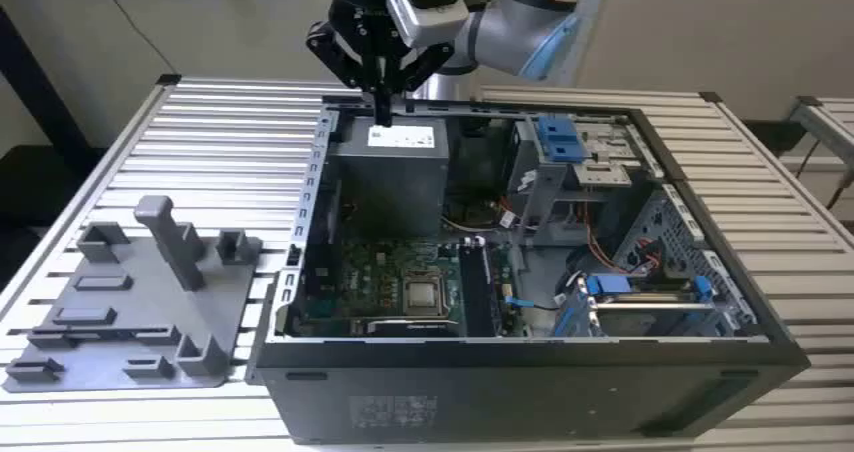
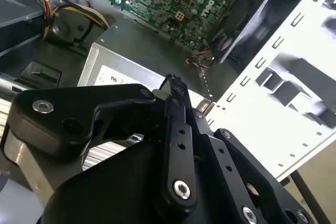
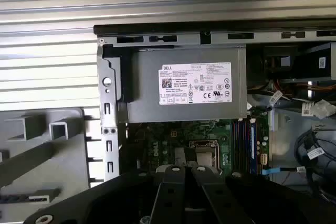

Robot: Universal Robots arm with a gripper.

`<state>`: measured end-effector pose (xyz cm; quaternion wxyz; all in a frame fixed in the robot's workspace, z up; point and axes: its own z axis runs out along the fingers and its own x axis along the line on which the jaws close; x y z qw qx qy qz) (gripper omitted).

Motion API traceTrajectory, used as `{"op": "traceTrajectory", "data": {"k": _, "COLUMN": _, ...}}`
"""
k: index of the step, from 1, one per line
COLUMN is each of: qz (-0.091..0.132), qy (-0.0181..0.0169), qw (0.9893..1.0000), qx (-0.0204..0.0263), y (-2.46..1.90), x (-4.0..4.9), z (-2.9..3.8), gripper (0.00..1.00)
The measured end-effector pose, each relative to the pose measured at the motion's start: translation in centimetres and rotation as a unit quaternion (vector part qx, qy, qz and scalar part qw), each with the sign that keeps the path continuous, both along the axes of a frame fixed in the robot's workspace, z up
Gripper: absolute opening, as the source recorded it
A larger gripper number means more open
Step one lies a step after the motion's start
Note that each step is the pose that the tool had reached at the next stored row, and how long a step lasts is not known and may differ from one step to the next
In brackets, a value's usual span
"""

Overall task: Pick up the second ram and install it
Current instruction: 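Reach for the second ram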

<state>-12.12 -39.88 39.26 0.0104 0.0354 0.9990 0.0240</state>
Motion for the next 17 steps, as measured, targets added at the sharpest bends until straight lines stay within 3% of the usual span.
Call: {"op": "traceTrajectory", "data": {"k": 17, "qz": 0.0, "qy": 0.0, "qw": 1.0, "qx": 0.0, "y": 0.0, "x": -0.05, "z": 0.0, "gripper": 0.11}}
